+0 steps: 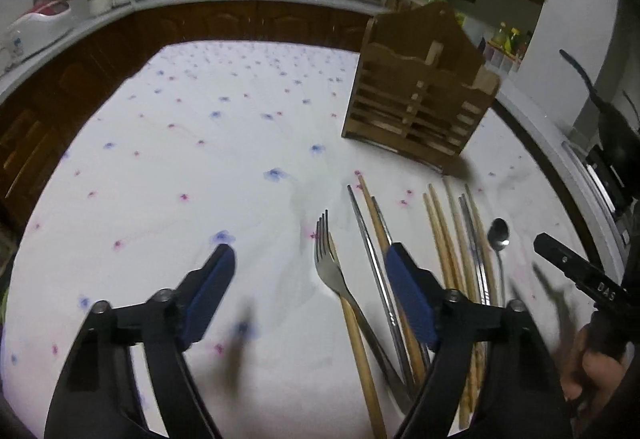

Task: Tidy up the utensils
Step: 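Grasp a thin metal chopstick with the left tool while the right tool grasps the steel spoon, then carry the metal chopstick and spoon up over the wooden caddy with both tools, then open the left tool over the caddy while the right tool releases the spoon into it, then grasp a bamboo chopstick with the left tool while the right tool grasps another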

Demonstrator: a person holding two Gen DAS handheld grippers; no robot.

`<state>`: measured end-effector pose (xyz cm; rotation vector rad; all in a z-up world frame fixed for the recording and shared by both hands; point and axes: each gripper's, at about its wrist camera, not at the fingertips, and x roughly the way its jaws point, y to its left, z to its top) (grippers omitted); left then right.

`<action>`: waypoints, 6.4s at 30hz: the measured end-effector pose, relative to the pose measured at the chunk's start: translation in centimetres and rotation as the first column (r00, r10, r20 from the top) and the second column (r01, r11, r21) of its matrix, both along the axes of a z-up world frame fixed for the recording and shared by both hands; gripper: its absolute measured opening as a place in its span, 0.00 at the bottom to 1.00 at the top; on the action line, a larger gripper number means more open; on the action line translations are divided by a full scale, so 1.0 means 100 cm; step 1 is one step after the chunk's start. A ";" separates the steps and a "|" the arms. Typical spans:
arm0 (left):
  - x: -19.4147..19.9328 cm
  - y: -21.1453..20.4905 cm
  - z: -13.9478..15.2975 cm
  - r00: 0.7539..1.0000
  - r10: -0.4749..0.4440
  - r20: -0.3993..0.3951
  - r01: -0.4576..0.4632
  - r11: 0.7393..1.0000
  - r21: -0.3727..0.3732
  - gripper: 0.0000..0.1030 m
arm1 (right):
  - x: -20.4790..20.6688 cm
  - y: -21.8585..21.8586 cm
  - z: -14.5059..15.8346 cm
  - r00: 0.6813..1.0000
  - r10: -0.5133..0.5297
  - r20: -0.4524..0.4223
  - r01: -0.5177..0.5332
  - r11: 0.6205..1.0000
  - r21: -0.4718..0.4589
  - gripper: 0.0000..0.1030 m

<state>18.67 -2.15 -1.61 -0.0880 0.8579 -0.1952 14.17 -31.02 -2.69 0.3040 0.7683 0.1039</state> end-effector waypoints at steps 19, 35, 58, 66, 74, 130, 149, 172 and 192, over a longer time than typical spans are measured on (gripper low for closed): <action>0.051 -0.013 -0.036 0.977 -0.106 -0.188 0.108 0.994 0.002 0.07 | 0.057 -0.008 -0.031 0.988 0.101 -0.118 -0.103 0.995 -0.012 0.08; 0.001 0.030 0.018 0.998 -0.034 -0.062 0.026 0.991 -0.135 0.02 | -0.010 -0.006 0.047 0.991 0.044 0.124 -0.038 0.998 -0.051 0.02; -0.011 0.049 0.086 0.989 0.057 0.134 -0.035 0.986 -0.161 0.02 | -0.025 0.013 0.106 0.937 0.018 0.348 0.051 0.981 -0.188 0.02; 0.015 0.043 0.114 0.981 0.059 0.185 -0.027 0.985 -0.173 0.02 | -0.001 0.017 0.120 0.914 0.004 0.406 0.088 0.974 -0.207 0.02; 0.073 0.025 0.165 0.948 0.062 0.313 -0.016 0.989 -0.147 0.02 | 0.045 0.025 0.155 0.842 -0.017 0.539 0.193 0.943 -0.271 0.02; 0.158 -0.035 0.103 0.976 -0.046 0.211 0.067 0.993 -0.094 0.59 | 0.133 0.018 0.102 0.906 0.012 0.424 0.088 0.973 -0.215 0.14; 0.049 0.038 0.073 0.989 0.096 0.109 -0.073 0.977 -0.200 0.72 | 0.044 -0.011 0.098 0.925 -0.062 0.374 0.074 0.997 -0.016 0.91; -0.022 0.038 0.015 0.995 0.101 -0.024 -0.104 0.983 -0.152 0.72 | -0.045 -0.007 0.035 0.983 -0.086 0.163 0.072 0.994 0.086 0.93; -0.001 -0.001 -0.013 0.990 0.013 -0.139 -0.020 0.999 -0.044 0.65 | 0.004 0.012 0.015 0.999 -0.029 0.014 0.029 1.000 -0.005 0.44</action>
